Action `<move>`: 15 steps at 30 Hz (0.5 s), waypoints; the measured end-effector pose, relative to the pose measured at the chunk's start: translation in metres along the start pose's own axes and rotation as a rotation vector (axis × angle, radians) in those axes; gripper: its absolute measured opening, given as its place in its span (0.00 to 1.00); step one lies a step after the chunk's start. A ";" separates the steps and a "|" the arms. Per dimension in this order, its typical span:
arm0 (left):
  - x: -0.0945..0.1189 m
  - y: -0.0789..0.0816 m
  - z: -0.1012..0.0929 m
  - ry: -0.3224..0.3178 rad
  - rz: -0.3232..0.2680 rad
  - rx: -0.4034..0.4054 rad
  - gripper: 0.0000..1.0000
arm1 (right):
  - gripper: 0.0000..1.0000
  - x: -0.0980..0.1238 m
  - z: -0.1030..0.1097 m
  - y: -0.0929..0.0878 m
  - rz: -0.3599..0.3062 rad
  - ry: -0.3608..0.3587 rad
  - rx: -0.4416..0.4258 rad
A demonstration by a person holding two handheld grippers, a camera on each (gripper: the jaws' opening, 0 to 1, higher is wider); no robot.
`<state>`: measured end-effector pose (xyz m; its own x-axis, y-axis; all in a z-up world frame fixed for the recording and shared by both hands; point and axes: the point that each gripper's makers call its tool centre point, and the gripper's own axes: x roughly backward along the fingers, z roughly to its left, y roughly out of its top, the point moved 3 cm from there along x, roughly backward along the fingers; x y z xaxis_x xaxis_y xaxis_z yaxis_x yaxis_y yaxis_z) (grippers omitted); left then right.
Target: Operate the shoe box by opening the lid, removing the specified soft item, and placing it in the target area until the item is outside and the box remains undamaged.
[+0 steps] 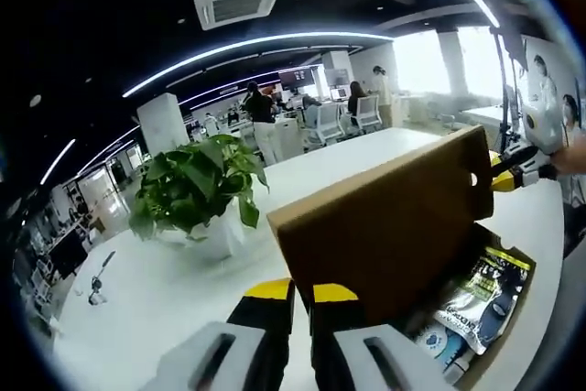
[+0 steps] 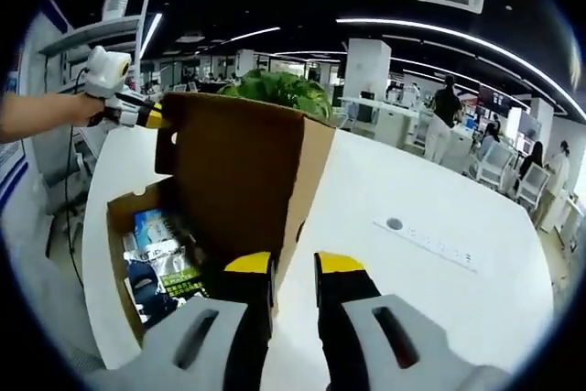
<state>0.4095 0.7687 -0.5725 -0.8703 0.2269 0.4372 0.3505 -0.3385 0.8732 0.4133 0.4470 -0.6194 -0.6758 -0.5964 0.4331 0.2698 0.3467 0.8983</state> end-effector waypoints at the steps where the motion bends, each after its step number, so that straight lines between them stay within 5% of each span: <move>1: -0.001 0.000 0.000 0.000 0.000 0.001 0.05 | 0.15 0.000 0.000 -0.001 0.000 0.001 -0.004; 15: -0.018 0.002 0.005 0.002 0.001 0.003 0.05 | 0.09 -0.012 0.009 -0.025 0.066 0.034 -0.003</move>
<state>0.4279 0.7687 -0.5782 -0.8708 0.2242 0.4376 0.3525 -0.3358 0.8735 0.4084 0.4522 -0.6472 -0.6330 -0.5967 0.4933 0.3151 0.3834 0.8682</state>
